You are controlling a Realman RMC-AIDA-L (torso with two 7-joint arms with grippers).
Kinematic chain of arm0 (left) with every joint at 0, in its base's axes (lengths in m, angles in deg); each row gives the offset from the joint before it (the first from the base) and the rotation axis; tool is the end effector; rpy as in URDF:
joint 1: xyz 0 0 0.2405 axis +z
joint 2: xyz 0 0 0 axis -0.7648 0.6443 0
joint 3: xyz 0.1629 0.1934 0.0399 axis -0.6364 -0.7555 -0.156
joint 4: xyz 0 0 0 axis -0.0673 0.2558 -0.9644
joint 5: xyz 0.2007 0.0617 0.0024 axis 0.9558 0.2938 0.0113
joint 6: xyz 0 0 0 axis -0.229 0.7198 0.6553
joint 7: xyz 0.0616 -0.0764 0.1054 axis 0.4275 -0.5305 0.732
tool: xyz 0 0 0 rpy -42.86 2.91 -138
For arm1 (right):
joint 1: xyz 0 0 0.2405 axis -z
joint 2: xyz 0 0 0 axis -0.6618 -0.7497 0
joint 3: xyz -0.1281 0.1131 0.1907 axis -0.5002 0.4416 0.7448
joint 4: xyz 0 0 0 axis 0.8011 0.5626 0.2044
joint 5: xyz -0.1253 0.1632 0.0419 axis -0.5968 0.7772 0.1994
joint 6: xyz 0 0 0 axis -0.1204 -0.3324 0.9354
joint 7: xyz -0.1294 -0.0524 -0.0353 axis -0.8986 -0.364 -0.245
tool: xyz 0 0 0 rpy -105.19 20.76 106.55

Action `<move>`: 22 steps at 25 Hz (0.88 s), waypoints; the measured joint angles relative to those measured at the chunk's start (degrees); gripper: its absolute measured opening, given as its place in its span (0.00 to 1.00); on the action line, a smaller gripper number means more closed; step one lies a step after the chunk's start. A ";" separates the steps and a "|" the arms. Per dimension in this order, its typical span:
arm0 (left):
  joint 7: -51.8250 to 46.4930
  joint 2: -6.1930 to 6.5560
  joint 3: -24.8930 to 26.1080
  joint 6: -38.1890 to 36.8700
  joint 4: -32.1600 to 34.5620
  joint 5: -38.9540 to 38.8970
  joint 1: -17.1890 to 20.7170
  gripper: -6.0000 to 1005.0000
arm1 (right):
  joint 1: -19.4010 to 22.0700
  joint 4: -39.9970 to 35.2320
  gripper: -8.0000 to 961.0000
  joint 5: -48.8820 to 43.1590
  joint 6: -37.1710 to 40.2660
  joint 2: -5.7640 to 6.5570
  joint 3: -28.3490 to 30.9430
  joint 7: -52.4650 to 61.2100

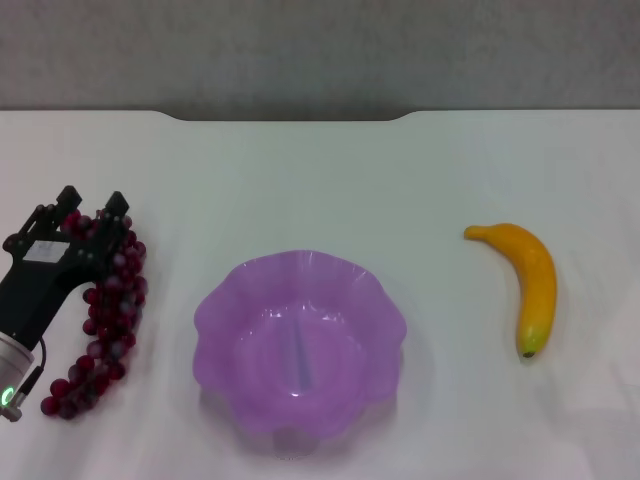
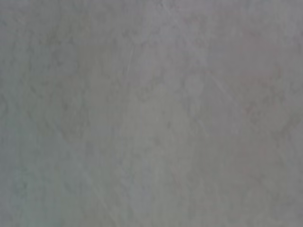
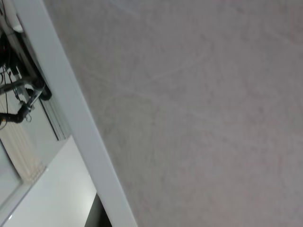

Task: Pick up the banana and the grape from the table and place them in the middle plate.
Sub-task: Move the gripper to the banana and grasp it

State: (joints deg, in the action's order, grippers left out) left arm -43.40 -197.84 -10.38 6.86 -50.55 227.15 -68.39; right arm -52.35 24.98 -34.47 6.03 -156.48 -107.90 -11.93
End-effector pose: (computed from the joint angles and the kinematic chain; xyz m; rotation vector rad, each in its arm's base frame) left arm -0.3188 0.3158 -0.0086 -1.7115 -0.5922 -0.9009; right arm 0.3756 0.2529 0.0585 -1.2528 0.6133 0.9783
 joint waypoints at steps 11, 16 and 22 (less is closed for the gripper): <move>-0.09 0.12 -0.89 -0.07 -0.10 0.40 0.19 0.79 | -2.59 9.09 0.91 -7.95 -0.24 2.28 -0.79 13.60; -0.11 0.20 -0.93 -0.23 -0.11 0.40 0.16 0.89 | -6.22 15.75 0.78 -11.85 -0.22 2.98 -1.32 19.61; -0.12 0.19 -0.95 -0.31 -0.11 0.39 0.06 0.89 | -13.22 28.71 0.71 -18.77 -0.57 2.96 -5.80 30.24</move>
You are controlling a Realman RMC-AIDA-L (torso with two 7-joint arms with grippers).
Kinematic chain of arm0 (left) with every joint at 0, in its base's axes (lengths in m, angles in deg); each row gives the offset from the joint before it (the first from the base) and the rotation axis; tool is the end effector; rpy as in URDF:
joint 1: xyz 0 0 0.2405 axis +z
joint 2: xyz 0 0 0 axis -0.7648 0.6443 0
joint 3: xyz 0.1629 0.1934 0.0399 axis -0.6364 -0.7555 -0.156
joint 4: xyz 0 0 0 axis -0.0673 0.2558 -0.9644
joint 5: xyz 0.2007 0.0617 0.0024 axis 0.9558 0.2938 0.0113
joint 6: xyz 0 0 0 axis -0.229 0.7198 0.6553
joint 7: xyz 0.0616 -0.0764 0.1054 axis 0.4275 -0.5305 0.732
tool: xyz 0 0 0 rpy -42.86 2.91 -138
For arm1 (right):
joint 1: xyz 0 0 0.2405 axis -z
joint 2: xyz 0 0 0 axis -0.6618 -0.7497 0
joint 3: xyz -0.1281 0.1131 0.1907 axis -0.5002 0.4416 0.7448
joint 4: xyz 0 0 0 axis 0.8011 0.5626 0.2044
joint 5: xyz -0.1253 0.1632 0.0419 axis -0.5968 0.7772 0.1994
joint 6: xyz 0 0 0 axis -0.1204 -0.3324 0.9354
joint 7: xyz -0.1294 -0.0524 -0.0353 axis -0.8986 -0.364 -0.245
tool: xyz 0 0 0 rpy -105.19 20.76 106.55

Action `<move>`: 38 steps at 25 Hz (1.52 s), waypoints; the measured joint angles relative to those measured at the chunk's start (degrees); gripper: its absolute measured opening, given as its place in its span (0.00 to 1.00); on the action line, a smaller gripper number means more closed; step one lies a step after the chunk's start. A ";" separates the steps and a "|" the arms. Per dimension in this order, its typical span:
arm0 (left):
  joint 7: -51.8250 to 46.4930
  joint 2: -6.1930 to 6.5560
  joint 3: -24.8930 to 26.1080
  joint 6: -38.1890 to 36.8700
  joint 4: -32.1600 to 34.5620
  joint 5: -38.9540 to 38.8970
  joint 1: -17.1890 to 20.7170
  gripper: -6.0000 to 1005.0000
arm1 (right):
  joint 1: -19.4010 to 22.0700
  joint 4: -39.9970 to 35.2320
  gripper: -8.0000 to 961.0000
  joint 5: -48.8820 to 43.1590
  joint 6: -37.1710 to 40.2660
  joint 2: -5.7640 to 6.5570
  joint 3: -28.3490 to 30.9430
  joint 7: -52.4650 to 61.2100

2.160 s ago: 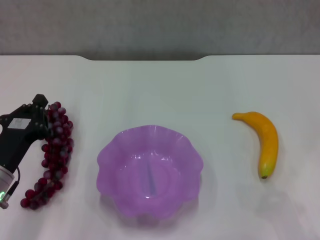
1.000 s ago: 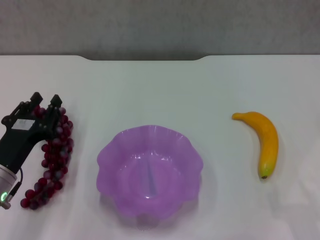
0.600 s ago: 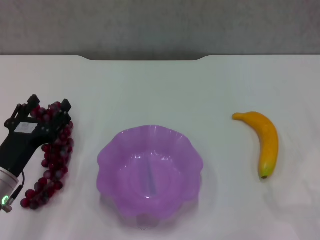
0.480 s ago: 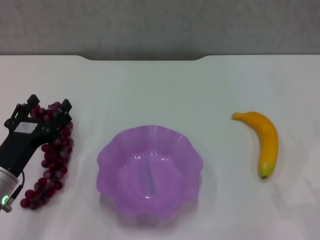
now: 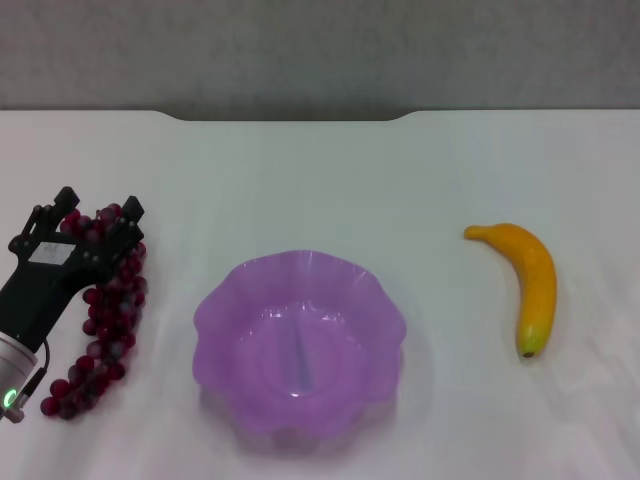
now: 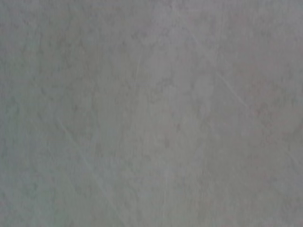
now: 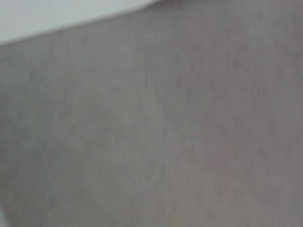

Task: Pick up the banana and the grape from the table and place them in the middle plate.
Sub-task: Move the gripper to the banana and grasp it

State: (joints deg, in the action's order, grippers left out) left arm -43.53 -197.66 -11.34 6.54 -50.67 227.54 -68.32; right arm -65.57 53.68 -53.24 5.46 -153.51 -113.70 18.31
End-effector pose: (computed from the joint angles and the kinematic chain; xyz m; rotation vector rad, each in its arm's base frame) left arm -0.3171 0.3144 -0.0107 -1.7345 -0.5832 -0.9040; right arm 0.3990 0.2786 0.0713 -1.6891 0.9032 0.8814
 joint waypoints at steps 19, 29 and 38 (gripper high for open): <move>0.00 0.08 -0.61 -0.31 -0.08 -0.04 -0.20 0.89 | -10.87 11.26 0.71 -1.06 -13.13 -1.09 -31.18 21.15; 0.00 0.19 -0.67 -1.71 -0.08 0.32 0.01 0.89 | -18.82 11.38 0.70 -13.53 -20.21 0.17 -33.26 25.41; -0.09 0.10 -0.70 -1.81 -0.08 0.66 -0.14 0.89 | -25.07 10.48 0.70 -23.60 -26.89 -1.56 -33.32 25.86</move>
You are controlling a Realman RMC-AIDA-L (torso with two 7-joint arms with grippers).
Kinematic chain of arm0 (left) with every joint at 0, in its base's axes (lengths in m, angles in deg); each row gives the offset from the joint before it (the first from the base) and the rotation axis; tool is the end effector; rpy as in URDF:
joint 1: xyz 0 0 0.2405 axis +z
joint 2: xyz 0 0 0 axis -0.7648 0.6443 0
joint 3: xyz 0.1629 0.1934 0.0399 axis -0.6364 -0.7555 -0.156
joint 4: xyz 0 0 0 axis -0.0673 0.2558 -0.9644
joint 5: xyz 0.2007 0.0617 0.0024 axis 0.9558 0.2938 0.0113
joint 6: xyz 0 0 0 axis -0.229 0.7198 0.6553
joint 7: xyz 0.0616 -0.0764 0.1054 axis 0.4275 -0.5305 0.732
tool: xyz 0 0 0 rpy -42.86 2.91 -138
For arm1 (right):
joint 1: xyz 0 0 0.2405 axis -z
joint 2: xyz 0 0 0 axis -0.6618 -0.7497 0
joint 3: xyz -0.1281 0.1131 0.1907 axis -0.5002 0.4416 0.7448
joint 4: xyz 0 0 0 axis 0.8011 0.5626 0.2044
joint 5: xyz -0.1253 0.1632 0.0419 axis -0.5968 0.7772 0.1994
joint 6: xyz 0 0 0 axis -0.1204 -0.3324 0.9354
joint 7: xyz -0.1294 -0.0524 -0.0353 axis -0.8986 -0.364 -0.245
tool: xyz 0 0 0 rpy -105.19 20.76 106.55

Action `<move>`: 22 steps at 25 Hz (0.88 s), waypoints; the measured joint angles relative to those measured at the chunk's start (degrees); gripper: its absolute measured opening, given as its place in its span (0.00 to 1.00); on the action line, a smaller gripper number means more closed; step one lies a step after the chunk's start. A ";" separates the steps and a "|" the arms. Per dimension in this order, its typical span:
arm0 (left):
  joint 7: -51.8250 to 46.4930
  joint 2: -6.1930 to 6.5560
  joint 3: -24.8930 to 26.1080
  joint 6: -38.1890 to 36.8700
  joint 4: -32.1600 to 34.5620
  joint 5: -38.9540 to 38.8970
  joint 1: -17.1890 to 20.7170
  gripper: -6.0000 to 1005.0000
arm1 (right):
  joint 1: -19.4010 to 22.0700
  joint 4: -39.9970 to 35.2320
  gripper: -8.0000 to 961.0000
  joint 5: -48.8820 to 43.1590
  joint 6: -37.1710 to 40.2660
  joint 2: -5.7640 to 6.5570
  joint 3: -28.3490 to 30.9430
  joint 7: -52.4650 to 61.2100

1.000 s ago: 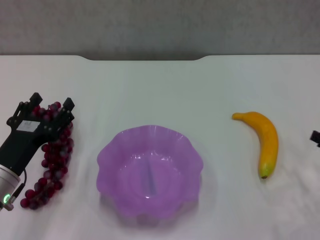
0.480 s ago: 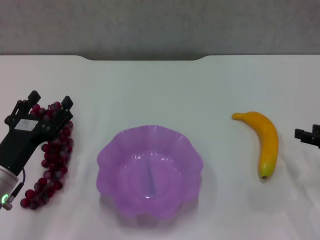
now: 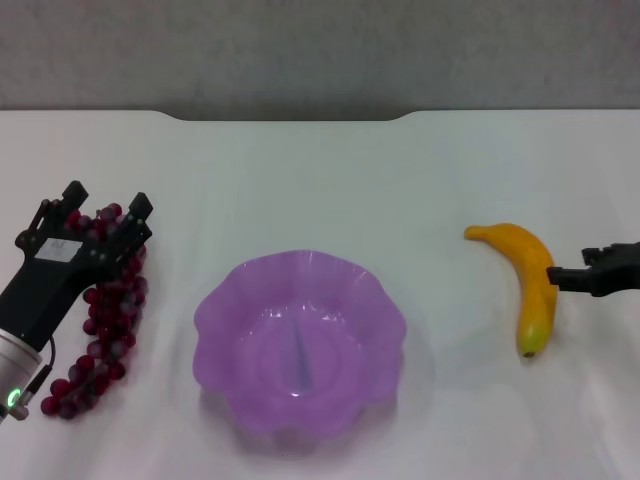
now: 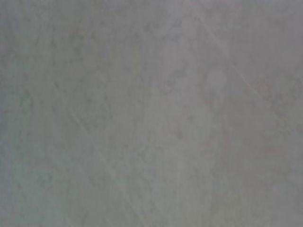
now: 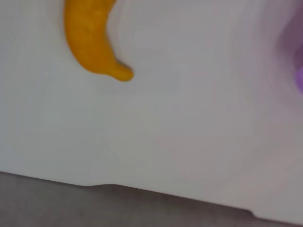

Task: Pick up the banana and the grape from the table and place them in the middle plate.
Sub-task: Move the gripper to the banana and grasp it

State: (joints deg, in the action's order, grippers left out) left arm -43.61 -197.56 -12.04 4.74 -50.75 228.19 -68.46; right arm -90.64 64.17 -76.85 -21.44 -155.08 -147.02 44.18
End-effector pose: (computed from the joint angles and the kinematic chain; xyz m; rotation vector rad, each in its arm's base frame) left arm -0.3110 0.3133 -0.0111 -1.7553 -0.5514 -0.9329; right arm 0.3397 0.4093 0.0396 -2.2446 0.9179 0.0462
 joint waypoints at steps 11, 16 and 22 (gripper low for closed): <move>-0.01 -0.09 0.00 -0.02 0.00 0.63 -0.16 0.89 | -2.13 -7.23 0.70 -4.93 -8.71 -1.04 -0.02 -0.50; -0.59 -0.09 0.00 -0.01 0.00 0.63 -0.16 0.89 | -1.31 -10.83 0.70 -6.39 -12.43 -1.10 -0.02 -0.81; -0.77 -0.13 0.00 0.00 0.00 0.62 -0.14 0.89 | -0.31 -11.77 0.70 -6.34 -13.22 -1.13 -0.02 -0.81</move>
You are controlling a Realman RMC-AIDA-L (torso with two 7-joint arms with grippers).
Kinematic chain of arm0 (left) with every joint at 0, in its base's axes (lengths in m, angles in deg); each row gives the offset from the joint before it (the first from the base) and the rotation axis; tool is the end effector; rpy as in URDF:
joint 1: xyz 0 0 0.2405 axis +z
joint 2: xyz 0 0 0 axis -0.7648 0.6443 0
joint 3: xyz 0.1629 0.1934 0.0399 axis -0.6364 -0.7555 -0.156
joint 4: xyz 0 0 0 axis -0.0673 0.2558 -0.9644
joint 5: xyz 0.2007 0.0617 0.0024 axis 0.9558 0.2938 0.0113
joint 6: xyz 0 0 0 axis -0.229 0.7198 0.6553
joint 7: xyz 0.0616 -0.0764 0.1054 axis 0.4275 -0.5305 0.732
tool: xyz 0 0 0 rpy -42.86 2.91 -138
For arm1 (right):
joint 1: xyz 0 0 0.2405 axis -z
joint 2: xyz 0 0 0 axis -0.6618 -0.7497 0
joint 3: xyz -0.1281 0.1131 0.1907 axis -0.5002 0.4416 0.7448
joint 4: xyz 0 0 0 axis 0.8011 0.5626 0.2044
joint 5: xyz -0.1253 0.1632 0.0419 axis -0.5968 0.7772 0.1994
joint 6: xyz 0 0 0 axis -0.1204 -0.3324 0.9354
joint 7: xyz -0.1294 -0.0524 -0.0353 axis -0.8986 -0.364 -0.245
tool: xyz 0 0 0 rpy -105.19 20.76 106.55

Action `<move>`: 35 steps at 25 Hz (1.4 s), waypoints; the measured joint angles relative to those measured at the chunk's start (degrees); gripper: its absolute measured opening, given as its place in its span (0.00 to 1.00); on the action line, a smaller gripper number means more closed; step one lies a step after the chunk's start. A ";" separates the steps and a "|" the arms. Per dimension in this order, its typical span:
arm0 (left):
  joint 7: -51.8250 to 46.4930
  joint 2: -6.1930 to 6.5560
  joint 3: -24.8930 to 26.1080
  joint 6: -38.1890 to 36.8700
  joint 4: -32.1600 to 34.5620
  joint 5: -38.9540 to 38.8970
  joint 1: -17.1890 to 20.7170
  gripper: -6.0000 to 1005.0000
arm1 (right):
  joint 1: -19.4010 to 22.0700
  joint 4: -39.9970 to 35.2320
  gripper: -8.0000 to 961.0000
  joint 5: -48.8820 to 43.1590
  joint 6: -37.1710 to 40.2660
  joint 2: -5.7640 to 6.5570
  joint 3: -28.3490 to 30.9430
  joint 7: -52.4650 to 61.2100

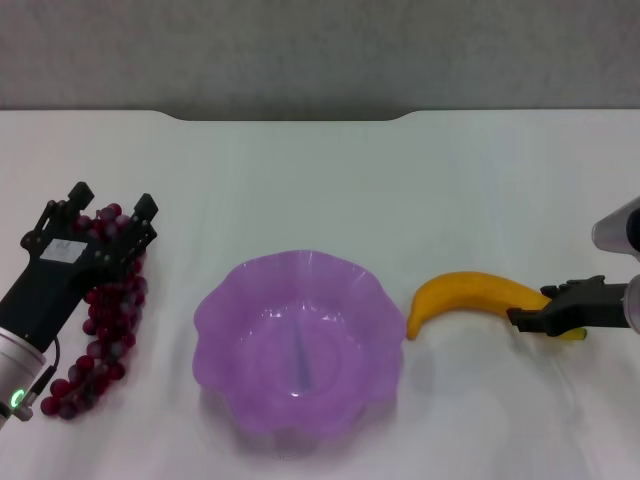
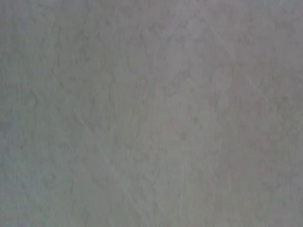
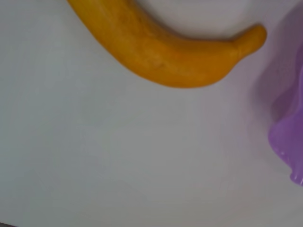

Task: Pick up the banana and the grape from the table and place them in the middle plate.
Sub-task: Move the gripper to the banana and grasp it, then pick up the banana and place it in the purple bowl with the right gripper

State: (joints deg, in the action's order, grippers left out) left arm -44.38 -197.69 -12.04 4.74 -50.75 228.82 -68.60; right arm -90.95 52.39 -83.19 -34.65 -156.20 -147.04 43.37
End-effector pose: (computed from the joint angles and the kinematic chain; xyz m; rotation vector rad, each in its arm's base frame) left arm -0.3091 0.3134 -0.0133 -1.7657 -0.5593 -0.9438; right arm 0.3368 0.4052 -0.0148 -2.3055 0.8882 -0.0917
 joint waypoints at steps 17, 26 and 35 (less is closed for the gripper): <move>-0.03 0.03 0.00 0.00 0.00 0.00 0.24 0.89 | 0.69 0.10 0.66 0.04 -1.55 0.02 0.01 0.06; -0.03 0.10 0.00 -0.09 0.00 0.00 0.32 0.89 | 0.59 0.39 0.51 0.19 -4.27 -0.02 0.04 0.20; -0.03 0.12 0.00 -0.06 0.00 -0.01 0.43 0.89 | -0.93 8.30 0.51 9.05 3.48 -0.03 0.08 -0.16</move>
State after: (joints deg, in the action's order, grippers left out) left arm -44.41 -197.56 -12.04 4.68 -50.75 228.81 -68.16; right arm -91.88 60.69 -74.14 -31.17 -156.23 -146.96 43.20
